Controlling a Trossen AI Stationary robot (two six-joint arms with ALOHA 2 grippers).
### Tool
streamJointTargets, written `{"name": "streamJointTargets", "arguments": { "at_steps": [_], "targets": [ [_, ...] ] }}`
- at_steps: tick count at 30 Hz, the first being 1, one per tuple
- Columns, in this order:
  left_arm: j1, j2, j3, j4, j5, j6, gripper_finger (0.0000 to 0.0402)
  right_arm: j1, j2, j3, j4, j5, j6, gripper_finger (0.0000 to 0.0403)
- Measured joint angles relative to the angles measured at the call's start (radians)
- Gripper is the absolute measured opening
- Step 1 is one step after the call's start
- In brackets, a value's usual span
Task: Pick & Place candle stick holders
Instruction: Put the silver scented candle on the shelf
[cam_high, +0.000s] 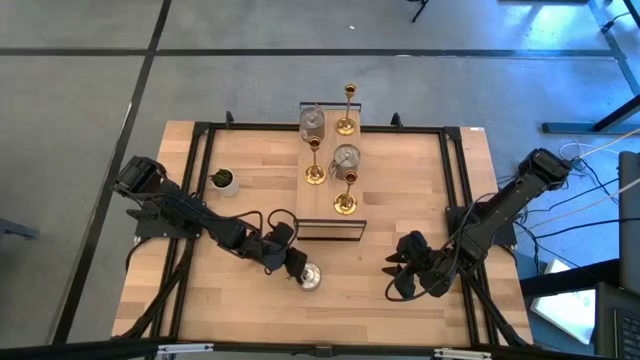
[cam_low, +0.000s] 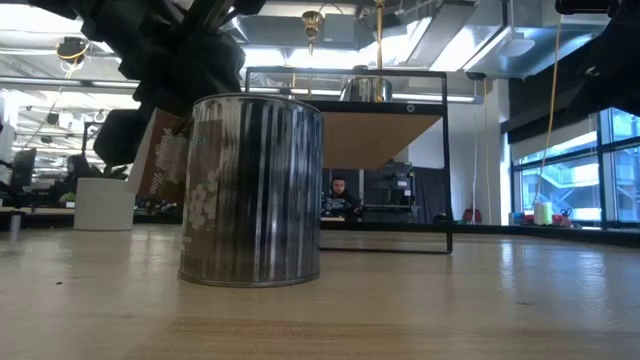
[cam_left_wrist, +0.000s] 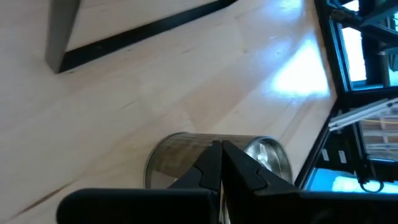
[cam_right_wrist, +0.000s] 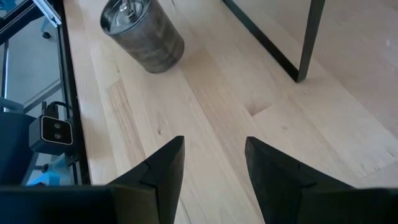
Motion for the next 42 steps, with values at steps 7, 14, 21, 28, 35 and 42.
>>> {"name": "streamJointTargets", "arguments": {
  "at_steps": [7,14,21,28,35,42],
  "targets": [
    [0.000,0.005,0.001,0.024,0.001,0.016,0.0002,0.000,0.000,0.000,-0.001,0.016,0.000,0.0175],
    [-0.037,-0.026,0.133,-0.248,-0.274,0.114,0.0002,0.001,0.000,0.000,0.009,0.016,0.003,0.0175],
    [-0.054,-0.082,0.216,-0.443,-0.191,0.222,0.0002,0.000,0.000,0.000,0.020,0.022,0.006,0.0175],
    [-0.243,-0.121,0.214,-0.657,-0.335,0.065,0.0002,0.000,0.000,0.000,0.064,0.172,0.088,0.0175],
    [-0.448,-0.137,0.212,-0.793,-0.472,-0.047,0.0002,-0.002,0.000,0.000,0.091,0.282,0.176,0.0175],
    [-0.461,-0.113,0.055,-0.609,-0.422,-0.144,0.0002,-0.010,0.006,0.000,0.082,0.288,0.196,0.0174]
  ]
}}
